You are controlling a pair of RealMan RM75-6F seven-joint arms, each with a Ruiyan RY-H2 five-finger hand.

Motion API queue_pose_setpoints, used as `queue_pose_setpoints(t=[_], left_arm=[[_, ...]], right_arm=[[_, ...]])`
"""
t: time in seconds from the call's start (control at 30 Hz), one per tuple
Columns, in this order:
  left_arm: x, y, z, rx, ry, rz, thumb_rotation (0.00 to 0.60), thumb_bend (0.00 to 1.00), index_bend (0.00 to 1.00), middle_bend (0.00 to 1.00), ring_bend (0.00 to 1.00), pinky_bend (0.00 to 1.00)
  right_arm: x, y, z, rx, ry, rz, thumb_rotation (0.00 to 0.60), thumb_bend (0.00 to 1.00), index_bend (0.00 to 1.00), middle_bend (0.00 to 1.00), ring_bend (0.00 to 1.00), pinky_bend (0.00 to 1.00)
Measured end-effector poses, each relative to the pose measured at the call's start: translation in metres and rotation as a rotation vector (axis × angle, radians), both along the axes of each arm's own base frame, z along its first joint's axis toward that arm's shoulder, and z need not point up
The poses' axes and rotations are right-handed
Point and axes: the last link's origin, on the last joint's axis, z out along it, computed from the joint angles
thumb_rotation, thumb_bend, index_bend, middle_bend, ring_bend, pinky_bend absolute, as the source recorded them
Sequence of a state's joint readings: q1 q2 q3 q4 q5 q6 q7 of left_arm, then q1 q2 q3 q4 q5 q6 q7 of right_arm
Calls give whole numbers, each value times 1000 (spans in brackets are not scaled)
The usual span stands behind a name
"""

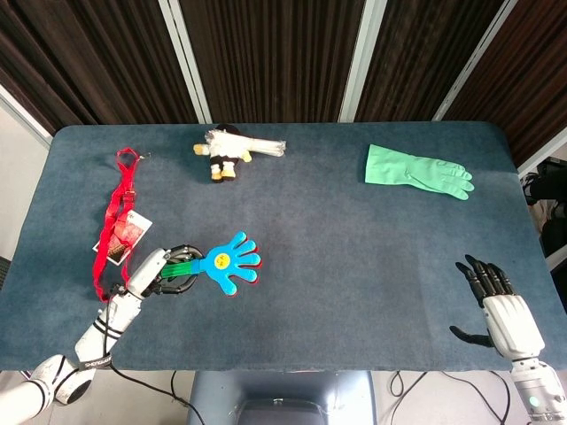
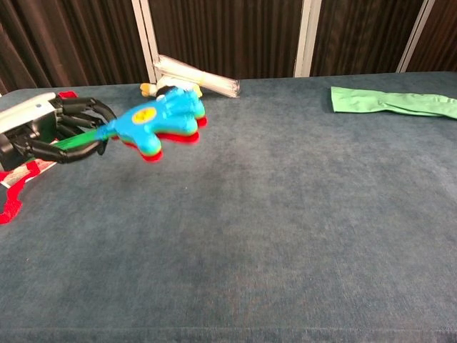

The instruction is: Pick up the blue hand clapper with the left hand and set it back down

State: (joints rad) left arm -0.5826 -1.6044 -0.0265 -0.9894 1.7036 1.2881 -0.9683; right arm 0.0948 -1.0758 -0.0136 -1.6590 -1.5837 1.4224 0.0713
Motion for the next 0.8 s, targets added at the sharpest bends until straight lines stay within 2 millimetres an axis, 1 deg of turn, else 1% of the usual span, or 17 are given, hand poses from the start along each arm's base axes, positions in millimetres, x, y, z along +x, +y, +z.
queue_pose_setpoints(t=[0.03,0.13,0.23,0.33,0.4,0.43,0.47,0.5,0.53,0.57,0.6,0.67,0.7,0.77,0.8], left_arm=[[-3,2,-3,54,116,-36,600,483,922,932,1000,1000],[-7,5,-8,160,339,-110,600,483,921,930,1000,1000],[-9,7,-11,213,463,-155,600,483,915,925,1000,1000],[-10,7,-14,217,497,-164,600,481,891,910,1000,1000],[-11,8,-16,202,480,-152,600,474,849,888,985,1000],[-11,8,-17,192,465,-143,600,465,812,868,959,1000],[-12,9,-18,178,443,-129,600,452,747,820,897,1000],[-13,9,-19,169,427,-116,600,440,656,736,793,983],[-15,10,-21,161,414,-101,600,432,563,637,680,913],[-17,11,-22,152,405,-82,600,427,440,496,523,774],[-19,12,-22,145,405,-70,600,421,318,360,372,596],[-22,13,-24,121,407,-47,600,410,133,181,167,345],[-23,14,-25,106,404,-34,600,402,52,117,87,250],[-25,14,-25,66,391,0,600,395,3,70,23,164],[-26,14,-25,49,384,15,600,392,0,57,8,136]], right_arm=[[0,0,0,2,0,-1,600,149,0,0,0,0],[0,0,-1,4,1,-2,600,149,0,0,0,0],[0,0,0,-4,1,-1,600,149,0,0,0,0],[1,1,0,-3,2,-2,600,149,0,0,0,0],[1,1,-1,1,2,-2,600,149,0,0,0,0],[1,1,-1,2,1,-2,600,149,0,0,0,0],[1,1,-1,2,1,-1,600,149,0,0,0,0],[1,1,-1,2,1,0,600,149,0,0,0,0],[1,1,-1,2,1,0,600,149,0,0,0,0],[1,1,-1,1,0,1,600,149,0,0,0,0],[1,1,0,0,0,1,600,149,0,0,0,0],[1,1,0,-1,0,1,600,149,0,0,0,0],[1,1,0,-1,-1,1,600,149,0,0,0,0],[2,1,0,-2,-2,2,600,149,0,0,0,0],[2,1,0,-2,-2,2,600,149,0,0,0,0]])
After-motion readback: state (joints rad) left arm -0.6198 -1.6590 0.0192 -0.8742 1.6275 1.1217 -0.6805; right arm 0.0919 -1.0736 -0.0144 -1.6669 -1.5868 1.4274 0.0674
